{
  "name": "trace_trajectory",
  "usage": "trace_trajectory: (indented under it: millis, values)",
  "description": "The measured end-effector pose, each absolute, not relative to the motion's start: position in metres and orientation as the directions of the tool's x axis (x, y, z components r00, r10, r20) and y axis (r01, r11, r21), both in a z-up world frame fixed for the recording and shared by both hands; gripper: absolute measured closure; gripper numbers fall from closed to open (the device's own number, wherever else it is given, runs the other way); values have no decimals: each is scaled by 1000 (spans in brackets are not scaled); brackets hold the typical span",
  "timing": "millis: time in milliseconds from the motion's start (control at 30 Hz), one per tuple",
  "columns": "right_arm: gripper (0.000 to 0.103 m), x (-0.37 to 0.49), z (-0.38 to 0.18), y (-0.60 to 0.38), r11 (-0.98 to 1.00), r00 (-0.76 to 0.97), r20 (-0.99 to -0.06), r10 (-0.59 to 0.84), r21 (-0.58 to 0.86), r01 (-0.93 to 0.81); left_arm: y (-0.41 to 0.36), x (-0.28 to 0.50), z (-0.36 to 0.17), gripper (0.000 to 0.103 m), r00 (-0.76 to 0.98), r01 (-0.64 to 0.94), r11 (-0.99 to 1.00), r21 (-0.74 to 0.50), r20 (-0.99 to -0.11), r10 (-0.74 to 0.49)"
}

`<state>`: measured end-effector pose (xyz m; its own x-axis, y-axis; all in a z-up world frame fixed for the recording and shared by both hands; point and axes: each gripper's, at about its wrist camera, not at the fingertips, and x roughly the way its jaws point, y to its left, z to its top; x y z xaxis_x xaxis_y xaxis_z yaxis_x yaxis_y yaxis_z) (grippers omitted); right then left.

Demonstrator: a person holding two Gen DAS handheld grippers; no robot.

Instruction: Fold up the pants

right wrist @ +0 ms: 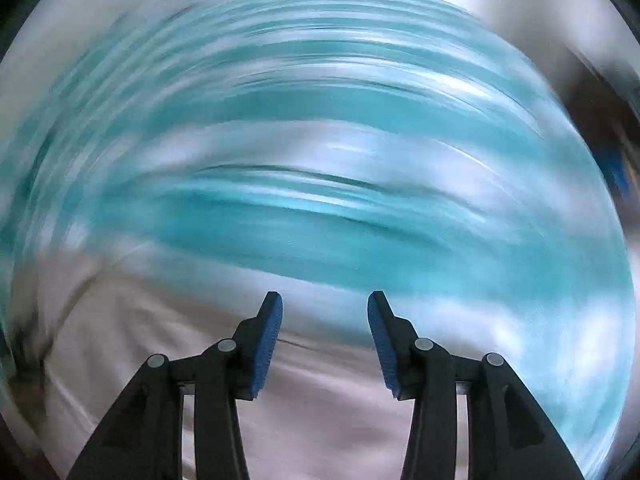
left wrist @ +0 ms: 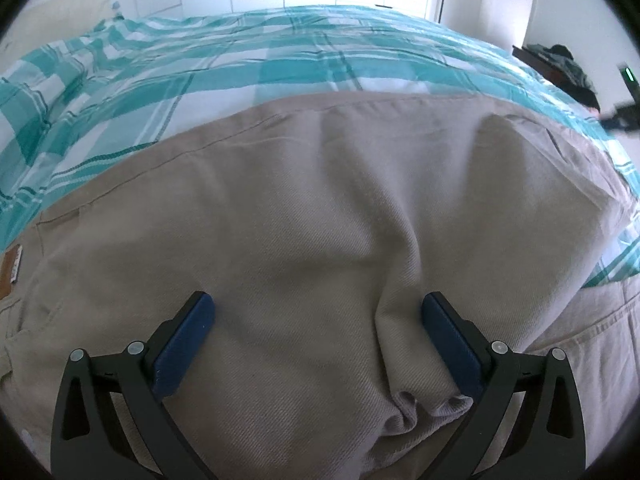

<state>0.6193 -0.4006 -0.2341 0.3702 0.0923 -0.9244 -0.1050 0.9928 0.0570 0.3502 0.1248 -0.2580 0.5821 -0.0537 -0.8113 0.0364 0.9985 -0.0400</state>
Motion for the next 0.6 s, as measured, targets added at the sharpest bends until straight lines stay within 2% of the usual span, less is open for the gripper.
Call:
trace_trajectory:
  millis: [67,133,333,367,400,500,533,600]
  values:
    - [58,606,-244,-466,993,357,-930,83,109,53,125,351,-258,1,582,36,999,-40,-811,-54]
    - [58,594,-257,-508,982,338,-938,80,133,135,125,351,-258,1,582,36,999,-40,-811,-53]
    - [59,580,-291,-516,972,359,-920,157,209,111,125,350,-258,1,583,33,999,-38,-811,-50]
    - [78,584,-296,-514,971,350,-920,178,222,90,124,350,-258,1,583,33,999,-36,-811,-49]
    - [99,590,-303,-504,979,312,-934,174,199,52,124,350,-257,1,583,31,999,-36,-811,-47]
    - [100,594,-287,-464,995,317,-948,-7,-39,-93,123,350,-257,1,586,33,999,-34,-809,-47]
    - [101,597,-264,-456,986,412,-909,-68,-125,-113,123,349,-257,1,587,33,999,-32,-809,-45]
    - [101,601,-236,-448,972,539,-836,-99,-198,-127,123,349,-257,1,588,33,999,-32,-807,-46]
